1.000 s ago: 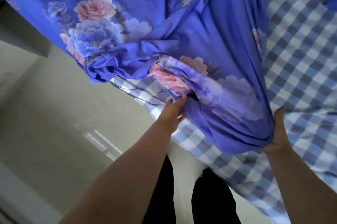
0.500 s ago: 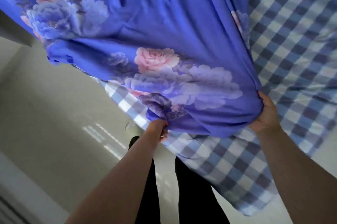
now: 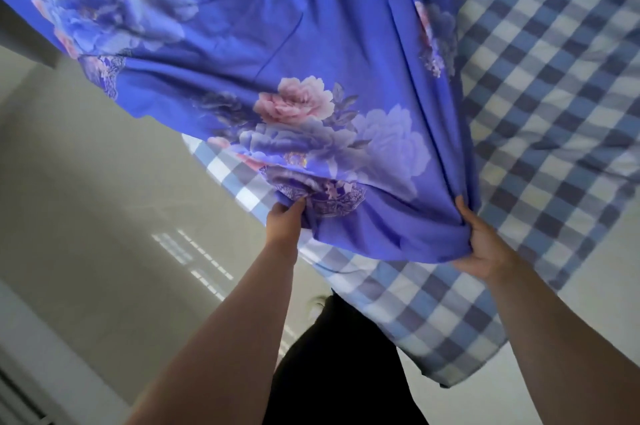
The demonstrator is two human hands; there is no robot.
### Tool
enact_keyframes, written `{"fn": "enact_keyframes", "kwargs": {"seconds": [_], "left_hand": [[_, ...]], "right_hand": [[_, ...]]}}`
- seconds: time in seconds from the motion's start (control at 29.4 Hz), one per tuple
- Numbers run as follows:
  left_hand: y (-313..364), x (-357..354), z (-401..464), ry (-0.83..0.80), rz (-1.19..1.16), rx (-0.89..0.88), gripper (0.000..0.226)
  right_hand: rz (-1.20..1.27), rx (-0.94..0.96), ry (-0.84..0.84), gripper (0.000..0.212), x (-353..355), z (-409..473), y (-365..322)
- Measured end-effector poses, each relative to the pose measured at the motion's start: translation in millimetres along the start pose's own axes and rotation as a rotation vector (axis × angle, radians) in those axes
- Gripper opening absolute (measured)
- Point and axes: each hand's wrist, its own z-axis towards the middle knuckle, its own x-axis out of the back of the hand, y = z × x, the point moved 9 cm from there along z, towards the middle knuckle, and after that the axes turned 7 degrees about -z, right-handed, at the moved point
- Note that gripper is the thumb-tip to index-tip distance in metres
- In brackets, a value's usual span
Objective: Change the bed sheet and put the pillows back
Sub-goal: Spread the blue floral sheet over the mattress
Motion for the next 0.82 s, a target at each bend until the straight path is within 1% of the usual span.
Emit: {"fn": "enact_keyframes", "kwargs": {"seconds": [0.07,0.1,0.17,0.24,0.31,0.34,0.37,0.41,0.44,0.48,0.51,0.54,0.58,0.61,0.65,0.68,0.71,0.75,0.82], "left_hand": [[0,3,-13,0.007,-0.244,-0.001,0.024],[-4,7,-19,0.013,-0.372,0.01,0.023],[-17,17,-31,0.011,-0.595,0.076,0.018],[-30,26,-48,-0.047,-0.735,0.087,0.025],[-56,33,-68,-0.069,-0.701,0.12,0.019],[-69,32,-81,-0.092,-0.668,0.153,0.022],[-82,29,-92,-0.129,-0.639,0.193,0.03],[-95,29,-101,-0.157,-0.596,0.215,0.035],[-106,30,-107,-0.164,-0.539,0.219,0.033],[-112,33,-112,-0.143,-0.472,0.2,0.025],[-117,38,-115,-0.09,-0.396,0.16,0.019],[-122,46,-118,-0.001,-0.306,0.097,0.018],[-124,56,-122,0.108,-0.216,0.018,0.021],[-124,62,-129,0.21,-0.14,-0.06,0.026],[-126,65,-138,0.289,-0.093,-0.123,0.03],[-129,63,-147,0.339,-0.069,-0.159,0.03],[-138,59,-156,0.369,-0.066,-0.153,0.027],[-150,57,-160,0.397,-0.082,-0.112,0.023],[-182,62,-165,0.467,-0.122,0.043,0.016]], "right_hand": [[0.052,0.089,0.071,0.055,8,-8,-3],[0.097,0.123,0.095,0.053,12,-14,-4],[0.153,0.184,0.167,0.042,25,-25,-8],[0.176,0.241,0.229,0.03,34,-38,-11],[0.175,0.311,0.251,0.017,38,-48,-10],[0.16,0.334,0.257,0.017,39,-53,-10],[0.162,0.335,0.276,0.019,40,-57,-7],[0.144,0.326,0.321,0.024,46,-60,-1],[0.102,0.313,0.374,0.023,55,-62,1],[0.05,0.275,0.454,0.017,64,-65,6],[-0.051,0.241,0.566,0.013,81,-69,10],[-0.173,0.199,0.692,0.014,100,-74,15],[-0.296,0.153,0.824,0.023,121,-80,18],[-0.263,0.141,0.89,0.033,138,-85,25],[-0.28,0.171,0.933,0.039,153,-91,27],[-0.272,0.182,0.961,0.042,165,-96,31],[-0.33,0.153,0.997,0.043,176,-101,35],[-0.4,0.106,1.011,0.044,184,-102,41],[-0.683,-0.011,1.022,0.051,195,-102,47]]}}
